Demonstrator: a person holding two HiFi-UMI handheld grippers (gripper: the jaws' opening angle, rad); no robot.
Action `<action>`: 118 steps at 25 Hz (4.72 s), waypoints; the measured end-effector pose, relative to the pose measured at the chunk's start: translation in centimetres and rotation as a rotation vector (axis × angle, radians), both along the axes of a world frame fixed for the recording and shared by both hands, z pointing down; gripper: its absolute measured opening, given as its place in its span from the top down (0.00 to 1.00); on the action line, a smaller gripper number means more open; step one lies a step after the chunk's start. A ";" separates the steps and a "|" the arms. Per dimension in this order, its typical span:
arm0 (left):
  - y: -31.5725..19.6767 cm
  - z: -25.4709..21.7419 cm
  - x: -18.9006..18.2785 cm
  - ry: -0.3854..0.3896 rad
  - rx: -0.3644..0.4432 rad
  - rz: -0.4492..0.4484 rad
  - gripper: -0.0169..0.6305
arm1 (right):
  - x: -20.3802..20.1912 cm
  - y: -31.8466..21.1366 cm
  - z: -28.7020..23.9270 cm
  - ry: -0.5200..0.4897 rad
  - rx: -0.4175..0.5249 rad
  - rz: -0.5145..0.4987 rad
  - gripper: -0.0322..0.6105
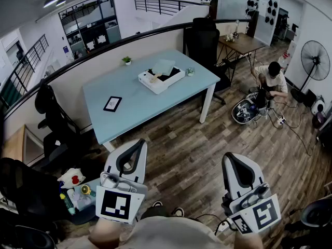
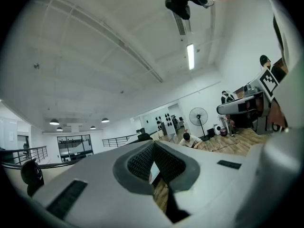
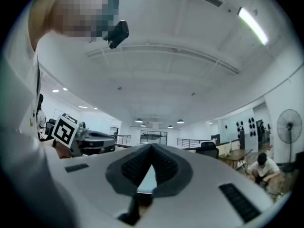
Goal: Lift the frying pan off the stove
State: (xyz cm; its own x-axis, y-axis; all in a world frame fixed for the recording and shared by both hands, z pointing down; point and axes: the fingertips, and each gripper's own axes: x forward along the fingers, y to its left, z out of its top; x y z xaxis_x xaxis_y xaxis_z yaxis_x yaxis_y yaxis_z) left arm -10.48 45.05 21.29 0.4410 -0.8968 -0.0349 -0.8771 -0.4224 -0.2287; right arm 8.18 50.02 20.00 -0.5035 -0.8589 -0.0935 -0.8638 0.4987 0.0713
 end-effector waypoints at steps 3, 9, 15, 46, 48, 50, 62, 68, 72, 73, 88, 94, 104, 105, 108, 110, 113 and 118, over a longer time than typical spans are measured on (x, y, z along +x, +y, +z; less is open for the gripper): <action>0.6 -0.1 0.1 -0.014 0.004 -0.003 0.97 | 0.3 0.3 -0.2 -0.031 0.003 -0.003 0.94; 1.0 0.3 0.7 -0.032 -0.002 0.005 0.97 | 0.8 0.5 -0.1 -0.056 -0.005 -0.013 0.94; 1.2 0.8 1.3 -0.020 -0.003 0.023 0.97 | 0.5 0.6 1.4 -0.036 -0.039 -0.039 0.94; -24.2 3.3 1.8 -0.015 -0.039 0.037 0.33 | 0.2 -24.2 5.7 0.014 -0.193 -0.016 0.94; -27.1 3.8 1.3 -0.030 -0.066 0.028 0.33 | -0.2 -26.8 6.0 0.010 -0.213 -0.014 0.94; -30.2 4.2 0.8 -0.043 -0.086 0.027 0.33 | -0.6 -29.6 6.2 0.010 -0.228 -0.013 0.94; -45.9 7.8 -2.8 -0.149 -0.176 0.048 0.33 | -4.1 -45.3 9.4 0.022 -0.299 0.008 0.94; -50.8 10.6 -3.7 -0.180 -0.243 0.033 0.33 | -4.5 -49.2 12.5 0.039 -0.374 0.003 0.94; -53.2 11.8 -3.6 -0.193 -0.267 0.032 0.33 | -4.0 -51.7 13.9 0.054 -0.400 -0.001 0.94; -53.8 12.2 -3.5 -0.196 -0.273 0.030 0.33 | -3.9 -52.5 14.3 0.056 -0.402 -0.004 0.94; -66.6 17.5 -0.2 -0.249 -0.403 -0.086 0.33 | -0.4 -68.8 17.5 0.086 -0.450 -0.150 0.94; -71.9 20.4 0.7 -0.282 -0.530 -0.152 0.33 | 0.4 -76.1 18.2 0.112 -0.476 -0.262 0.94; -76.4 26.8 0.0 -0.409 -0.774 -0.247 0.33 | 0.9 -84.8 20.7 0.136 -0.519 -0.446 0.94; -76.6 27.6 0.1 -0.420 -0.807 -0.240 0.33 | 0.9 -85.4 21.1 0.142 -0.526 -0.464 0.94; -76.3 30.4 0.6 -0.472 -0.931 -0.183 0.33 | 0.6 -86.7 22.5 0.162 -0.548 -0.509 0.94; -76.1 32.1 0.5 -0.501 -0.996 -0.158 0.33 | 0.3 -87.2 23.5 0.173 -0.566 -0.538 0.94; -76.2 33.7 0.1 -0.515 -1.047 -0.161 0.33 | -0.1 -87.7 24.8 0.185 -0.592 -0.569 0.94; -76.9 35.9 -1.1 -0.493 -1.127 -0.164 0.33 | -1.3 -88.1 26.8 0.209 -0.635 -0.600 0.94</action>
State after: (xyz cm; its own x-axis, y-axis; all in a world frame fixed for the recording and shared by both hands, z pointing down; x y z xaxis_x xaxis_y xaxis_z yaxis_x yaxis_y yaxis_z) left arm -11.55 -31.87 57.15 0.0682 -0.3645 0.9287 -0.8617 -0.4906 -0.1293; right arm 6.86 -38.11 46.77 -0.8377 -0.3041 0.4536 -0.4453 0.8612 -0.2451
